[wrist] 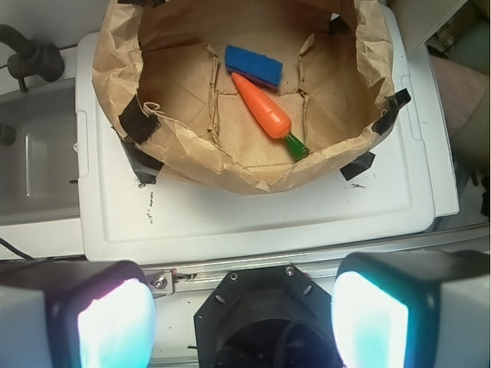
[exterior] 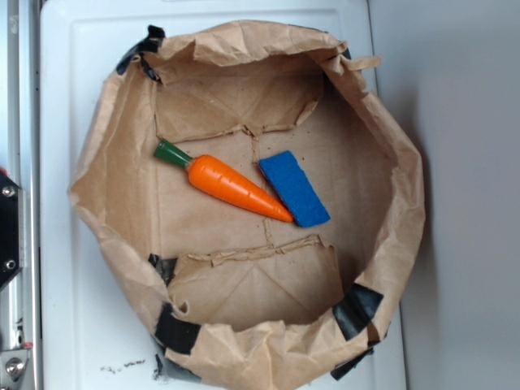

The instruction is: Grab the carrot.

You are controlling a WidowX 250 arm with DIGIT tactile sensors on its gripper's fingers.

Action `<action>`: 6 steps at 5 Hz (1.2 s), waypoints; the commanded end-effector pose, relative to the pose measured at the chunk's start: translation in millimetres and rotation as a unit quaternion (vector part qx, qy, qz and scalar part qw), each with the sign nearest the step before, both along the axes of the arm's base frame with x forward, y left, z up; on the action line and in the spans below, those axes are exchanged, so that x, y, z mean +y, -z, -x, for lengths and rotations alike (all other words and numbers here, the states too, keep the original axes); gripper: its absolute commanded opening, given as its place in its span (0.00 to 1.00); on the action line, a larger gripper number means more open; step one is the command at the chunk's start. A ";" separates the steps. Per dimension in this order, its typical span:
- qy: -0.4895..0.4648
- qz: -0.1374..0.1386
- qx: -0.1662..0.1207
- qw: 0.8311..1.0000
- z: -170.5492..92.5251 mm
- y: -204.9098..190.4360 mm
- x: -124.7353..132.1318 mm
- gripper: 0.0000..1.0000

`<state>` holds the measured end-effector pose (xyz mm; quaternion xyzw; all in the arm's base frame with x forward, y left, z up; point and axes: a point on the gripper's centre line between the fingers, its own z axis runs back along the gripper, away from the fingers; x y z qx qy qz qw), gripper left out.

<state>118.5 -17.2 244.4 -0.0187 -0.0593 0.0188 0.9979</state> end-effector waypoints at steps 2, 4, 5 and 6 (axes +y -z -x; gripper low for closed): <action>0.042 0.011 0.004 0.999 -43.7 4.5 -0.5 1.00; 0.123 0.032 0.018 0.992 -103.5 13.8 22.8 1.00; 0.123 0.032 0.018 0.992 -103.5 13.8 22.8 1.00; 0.123 0.032 0.018 0.992 -103.5 13.8 22.8 1.00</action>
